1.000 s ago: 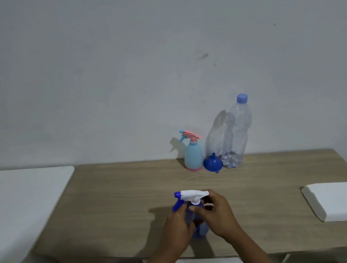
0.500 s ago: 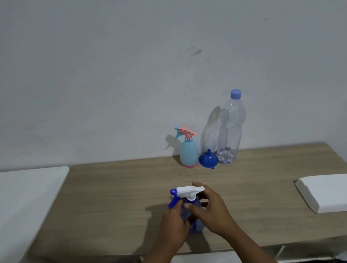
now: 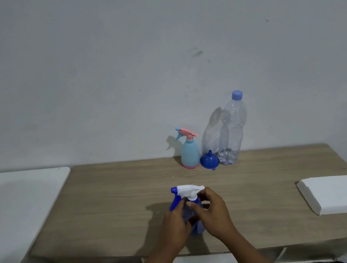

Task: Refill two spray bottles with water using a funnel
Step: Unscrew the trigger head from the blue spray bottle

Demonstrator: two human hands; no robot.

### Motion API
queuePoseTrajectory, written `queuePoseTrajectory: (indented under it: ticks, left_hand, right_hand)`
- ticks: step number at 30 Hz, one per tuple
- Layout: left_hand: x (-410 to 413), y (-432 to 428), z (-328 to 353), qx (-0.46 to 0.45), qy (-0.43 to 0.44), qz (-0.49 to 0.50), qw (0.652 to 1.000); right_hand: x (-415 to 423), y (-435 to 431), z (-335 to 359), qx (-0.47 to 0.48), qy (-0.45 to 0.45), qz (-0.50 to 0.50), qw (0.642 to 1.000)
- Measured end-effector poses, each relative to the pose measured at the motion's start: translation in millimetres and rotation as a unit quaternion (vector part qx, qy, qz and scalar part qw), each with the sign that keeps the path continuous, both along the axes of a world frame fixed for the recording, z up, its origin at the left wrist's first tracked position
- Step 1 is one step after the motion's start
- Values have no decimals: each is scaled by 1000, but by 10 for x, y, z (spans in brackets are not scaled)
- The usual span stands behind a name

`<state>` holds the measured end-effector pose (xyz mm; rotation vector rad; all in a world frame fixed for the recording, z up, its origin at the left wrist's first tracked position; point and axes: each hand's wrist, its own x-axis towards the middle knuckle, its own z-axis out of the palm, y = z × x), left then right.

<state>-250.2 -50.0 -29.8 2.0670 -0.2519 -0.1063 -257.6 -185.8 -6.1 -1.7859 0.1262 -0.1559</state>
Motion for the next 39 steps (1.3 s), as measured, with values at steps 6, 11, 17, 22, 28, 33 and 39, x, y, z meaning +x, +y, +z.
queuePoseTrajectory:
  ticks: [6,11,17,22,28,33,39]
  left_hand:
    - [1,10,-29,14,-6,-4,1000]
    - [-8,9,17,24,-12,4,1000]
    - [-30,-8,27,37,-16,8,999]
    - [-12,-13,25,27,1,19,999]
    - [32,5,-109,39,-4,31,999]
    - [77,36,-255,12,-12,31,999]
    - [65,13,-207,7,-7,40,999]
  right_hand:
    - [-28,15,27,4,1,4,1000]
    - [-21,33,32,-18,-15,12,1000]
    - [-46,-13,131,-37,-64,31,997]
    - [78,-49,316,-5,-73,-13,997]
    - [349,-269,968,62,-126,-115,983]
    - [632,-710,1005,76,-72,-162,981]
    - [720,-1060,112,19,113,-170,979]
